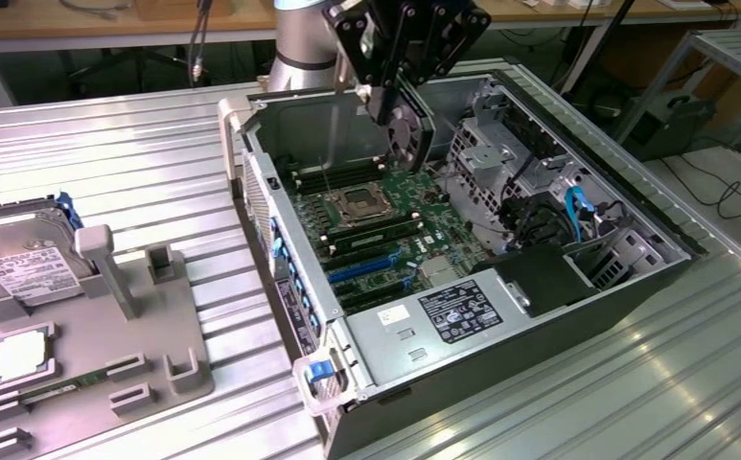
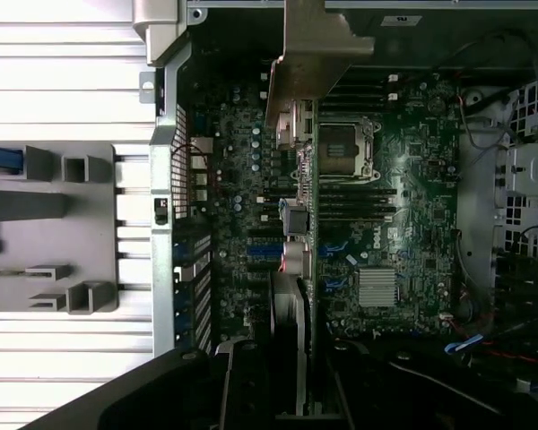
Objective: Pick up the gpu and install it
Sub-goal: 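Pick up the gpu and move the gpu toward the slot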
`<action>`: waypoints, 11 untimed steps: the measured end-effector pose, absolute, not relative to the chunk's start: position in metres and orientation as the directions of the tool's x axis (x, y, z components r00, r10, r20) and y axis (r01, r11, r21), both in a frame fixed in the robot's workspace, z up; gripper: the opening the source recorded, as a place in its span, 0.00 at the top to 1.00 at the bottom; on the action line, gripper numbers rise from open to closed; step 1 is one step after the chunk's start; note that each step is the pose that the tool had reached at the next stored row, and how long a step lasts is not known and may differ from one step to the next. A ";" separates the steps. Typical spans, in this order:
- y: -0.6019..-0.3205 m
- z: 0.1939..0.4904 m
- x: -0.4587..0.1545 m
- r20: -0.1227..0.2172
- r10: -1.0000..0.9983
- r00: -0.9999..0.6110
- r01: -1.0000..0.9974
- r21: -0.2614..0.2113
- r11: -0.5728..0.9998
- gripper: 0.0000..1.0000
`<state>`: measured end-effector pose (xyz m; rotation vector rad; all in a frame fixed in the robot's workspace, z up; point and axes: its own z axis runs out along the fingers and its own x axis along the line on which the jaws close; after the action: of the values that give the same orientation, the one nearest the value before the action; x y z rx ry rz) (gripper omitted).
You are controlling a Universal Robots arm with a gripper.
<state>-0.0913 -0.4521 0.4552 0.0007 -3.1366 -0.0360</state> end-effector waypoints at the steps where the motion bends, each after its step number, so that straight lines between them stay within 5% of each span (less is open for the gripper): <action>1: -0.452 0.455 -0.091 0.005 0.000 -1.000 0.000 0.023 1.000 0.72; 11: -0.452 0.454 -0.081 0.004 0.000 -1.000 0.000 0.023 1.000 0.72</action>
<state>-0.0814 -0.4521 0.4537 0.0007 -3.1377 -0.0358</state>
